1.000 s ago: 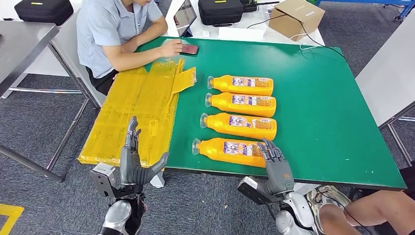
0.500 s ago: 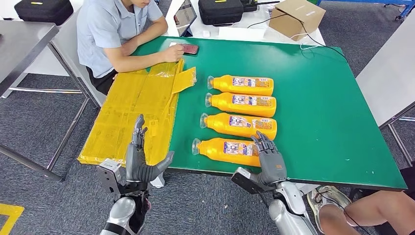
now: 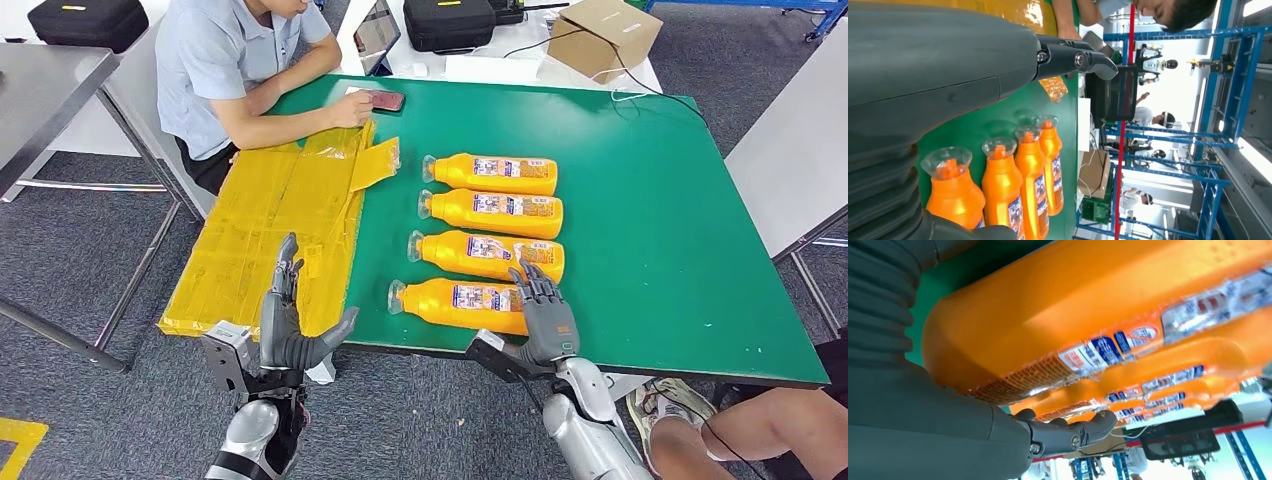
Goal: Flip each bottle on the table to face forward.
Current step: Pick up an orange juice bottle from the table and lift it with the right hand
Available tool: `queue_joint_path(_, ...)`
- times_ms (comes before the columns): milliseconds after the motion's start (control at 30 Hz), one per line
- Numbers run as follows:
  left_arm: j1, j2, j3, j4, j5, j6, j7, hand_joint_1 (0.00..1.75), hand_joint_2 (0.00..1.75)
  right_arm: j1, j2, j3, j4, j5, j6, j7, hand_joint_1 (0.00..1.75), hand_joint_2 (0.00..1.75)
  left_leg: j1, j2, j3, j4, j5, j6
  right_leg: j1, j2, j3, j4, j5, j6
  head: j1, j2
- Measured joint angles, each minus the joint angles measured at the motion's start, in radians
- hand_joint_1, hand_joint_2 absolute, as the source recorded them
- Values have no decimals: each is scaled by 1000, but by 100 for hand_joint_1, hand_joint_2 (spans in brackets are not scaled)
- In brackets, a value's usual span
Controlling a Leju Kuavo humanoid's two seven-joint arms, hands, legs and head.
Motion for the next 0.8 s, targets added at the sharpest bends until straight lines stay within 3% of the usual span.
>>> queue_joint_path(100, -5, 0, 1, 1, 0, 0, 5, 0, 175, -44, -2, 29, 48, 59, 53, 79, 140, 175, 0, 4, 5, 0, -2, -1, 0, 4, 3, 0, 1, -2, 0, 0)
queue_joint_path(133, -7, 0, 1, 1, 0, 0, 7, 0, 175, -59, -3, 40, 64, 76, 81, 106, 170, 175, 0, 4, 7, 0, -2, -2, 1, 5, 4, -1, 1, -2, 0, 0)
queue_joint_path(300, -10, 1, 4, 1, 0, 0, 11, 0, 175, -117, -15, 91, 123, 121, 190, 187, 175, 175, 1, 5, 20, -1, -10, -1, 2, 7, 5, -2, -5, -4, 0, 0)
queue_joint_path(667, -11, 2, 12, 1, 0, -1, 14, 0, 175, -168, -32, 137, 168, 140, 259, 224, 175, 175, 1, 5, 28, -1, -5, -1, 2, 7, 17, -2, 0, -4, 0, 0)
queue_joint_path(800, -11, 2, 18, 1, -2, -1, 14, 0, 175, -172, -35, 140, 177, 119, 265, 193, 175, 175, 1, 5, 33, -1, -9, -1, 2, 7, 19, -3, -6, -4, 0, 0)
